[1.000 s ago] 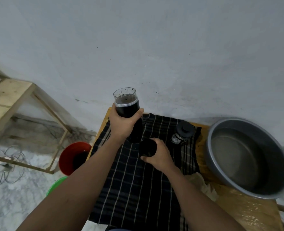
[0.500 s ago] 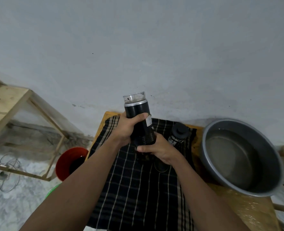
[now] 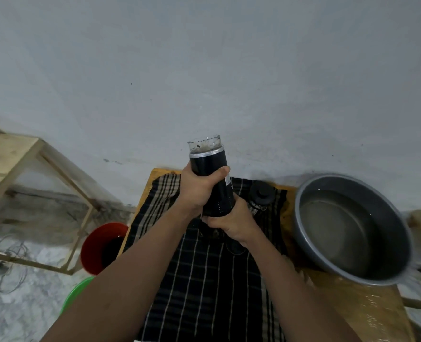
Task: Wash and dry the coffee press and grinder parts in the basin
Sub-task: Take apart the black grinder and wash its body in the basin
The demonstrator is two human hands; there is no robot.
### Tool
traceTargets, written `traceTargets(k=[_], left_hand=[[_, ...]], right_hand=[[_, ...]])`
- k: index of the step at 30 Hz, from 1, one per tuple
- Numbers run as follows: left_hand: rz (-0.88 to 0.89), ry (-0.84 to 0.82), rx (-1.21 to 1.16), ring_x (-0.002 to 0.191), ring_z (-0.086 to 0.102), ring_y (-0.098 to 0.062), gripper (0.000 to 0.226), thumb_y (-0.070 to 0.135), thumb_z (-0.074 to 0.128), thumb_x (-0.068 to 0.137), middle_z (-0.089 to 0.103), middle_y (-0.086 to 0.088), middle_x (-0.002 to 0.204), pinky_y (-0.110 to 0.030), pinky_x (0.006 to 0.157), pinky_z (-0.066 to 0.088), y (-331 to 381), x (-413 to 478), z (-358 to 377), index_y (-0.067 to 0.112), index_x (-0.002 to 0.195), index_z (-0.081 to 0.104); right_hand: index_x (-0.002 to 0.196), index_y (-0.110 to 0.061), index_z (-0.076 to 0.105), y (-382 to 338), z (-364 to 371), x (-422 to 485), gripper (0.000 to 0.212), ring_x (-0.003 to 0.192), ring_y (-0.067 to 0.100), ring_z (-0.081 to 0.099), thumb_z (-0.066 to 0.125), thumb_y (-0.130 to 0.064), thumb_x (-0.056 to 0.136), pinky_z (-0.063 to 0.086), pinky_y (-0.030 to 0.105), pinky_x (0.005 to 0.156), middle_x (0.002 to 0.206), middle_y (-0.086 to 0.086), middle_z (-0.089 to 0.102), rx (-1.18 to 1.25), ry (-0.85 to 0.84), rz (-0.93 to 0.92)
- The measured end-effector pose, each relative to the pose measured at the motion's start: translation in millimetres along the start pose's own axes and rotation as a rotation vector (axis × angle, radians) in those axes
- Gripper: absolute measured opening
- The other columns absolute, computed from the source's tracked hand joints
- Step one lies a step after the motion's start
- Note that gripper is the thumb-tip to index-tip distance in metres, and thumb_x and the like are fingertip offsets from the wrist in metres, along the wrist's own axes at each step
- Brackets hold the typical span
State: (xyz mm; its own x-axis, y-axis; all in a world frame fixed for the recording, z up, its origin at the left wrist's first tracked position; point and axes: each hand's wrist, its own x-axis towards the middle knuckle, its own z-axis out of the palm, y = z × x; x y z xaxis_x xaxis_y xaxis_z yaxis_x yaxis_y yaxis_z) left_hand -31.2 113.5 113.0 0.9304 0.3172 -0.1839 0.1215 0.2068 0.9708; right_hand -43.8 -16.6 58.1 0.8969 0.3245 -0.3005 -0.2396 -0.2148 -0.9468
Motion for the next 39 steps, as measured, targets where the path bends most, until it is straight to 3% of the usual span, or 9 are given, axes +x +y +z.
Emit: traceTargets(k=[4,8,11,16,20,23,28,32,39], left_hand=[[0.073,0.157,0.042,0.081,0.072,-0.005,0.043,0.016,0.09,0.072,0.074,0.002,0.096,-0.023,0.067,0.059,1,-6,13,0.019,0.107,0.065],[0.142,0.069,0.127,0.084,0.071,0.0,0.046,0.013,0.091,0.072,0.073,0.006,0.098,-0.018,0.068,0.057,6,-4,9,0.026,0.106,0.063],[0.192,0.031,0.154,0.089,0.071,-0.002,0.048,0.011,0.091,0.071,0.073,0.007,0.1,-0.019,0.072,0.057,9,-2,2,0.03,0.105,0.062],[0.196,0.026,0.142,0.087,0.07,0.004,0.049,0.009,0.09,0.073,0.071,0.012,0.099,-0.015,0.07,0.055,8,-9,3,0.032,0.104,0.061],[0.214,0.011,0.135,0.087,0.069,0.005,0.05,0.006,0.089,0.072,0.071,0.012,0.099,-0.014,0.07,0.055,11,-12,2,0.032,0.105,0.06],[0.225,0.007,0.134,0.088,0.069,0.005,0.05,0.006,0.088,0.073,0.071,0.012,0.099,-0.014,0.07,0.055,12,-13,0,0.033,0.104,0.06],[0.243,0.013,0.155,0.091,0.07,0.002,0.051,0.009,0.09,0.072,0.072,0.008,0.103,-0.016,0.073,0.056,14,-11,-1,0.029,0.108,0.061],[0.222,0.031,0.142,0.088,0.071,-0.001,0.049,0.011,0.09,0.073,0.072,0.005,0.102,-0.016,0.07,0.055,13,-10,-2,0.024,0.111,0.062],[0.217,0.002,0.139,0.088,0.07,-0.001,0.048,0.008,0.089,0.073,0.072,0.004,0.101,-0.017,0.071,0.056,14,-11,1,0.022,0.111,0.062]], right_hand=[[0.134,-0.025,0.042,-2,19,-5,0.079,0.097,-0.001,0.067,0.089,-0.01,0.073,0.058,0.02,0.072,0.116,-0.012,0.064,-0.029,0.211,-0.089],[0.153,-0.027,0.02,6,10,-5,0.102,0.118,0.002,0.061,0.083,-0.006,0.076,0.055,0.02,0.086,0.132,-0.01,0.058,-0.062,0.054,-0.12],[0.154,-0.031,0.024,7,-5,-3,0.096,0.12,0.011,0.063,0.08,-0.007,0.08,0.056,0.029,0.095,0.132,-0.003,0.062,-0.037,-0.049,-0.074],[0.157,-0.031,0.016,4,-9,-8,0.123,0.116,-0.013,0.055,0.096,-0.015,0.065,0.052,0.021,0.097,0.132,-0.019,0.052,-0.053,-0.012,-0.085],[0.161,-0.029,0.009,6,-10,-6,0.122,0.123,0.003,0.059,0.09,-0.015,0.07,0.051,0.04,0.107,0.134,-0.008,0.059,-0.077,-0.045,-0.085],[0.157,-0.034,0.018,7,-5,-5,0.128,0.126,0.002,0.056,0.098,-0.023,0.058,0.052,0.038,0.105,0.135,-0.014,0.058,-0.071,-0.019,-0.096],[0.155,-0.026,0.027,10,-4,-5,0.104,0.12,0.006,0.063,0.087,-0.01,0.072,0.054,0.036,0.102,0.128,-0.008,0.064,-0.065,-0.021,-0.124],[0.147,-0.025,0.04,7,2,-3,0.112,0.123,0.007,0.06,0.099,-0.035,0.053,0.054,0.032,0.099,0.131,-0.01,0.062,-0.085,0.047,-0.093],[0.114,-0.02,0.065,4,-1,-3,0.059,0.101,0.009,0.07,0.096,-0.02,0.063,0.058,0.029,0.086,0.11,-0.002,0.072,-0.097,0.043,-0.051]])
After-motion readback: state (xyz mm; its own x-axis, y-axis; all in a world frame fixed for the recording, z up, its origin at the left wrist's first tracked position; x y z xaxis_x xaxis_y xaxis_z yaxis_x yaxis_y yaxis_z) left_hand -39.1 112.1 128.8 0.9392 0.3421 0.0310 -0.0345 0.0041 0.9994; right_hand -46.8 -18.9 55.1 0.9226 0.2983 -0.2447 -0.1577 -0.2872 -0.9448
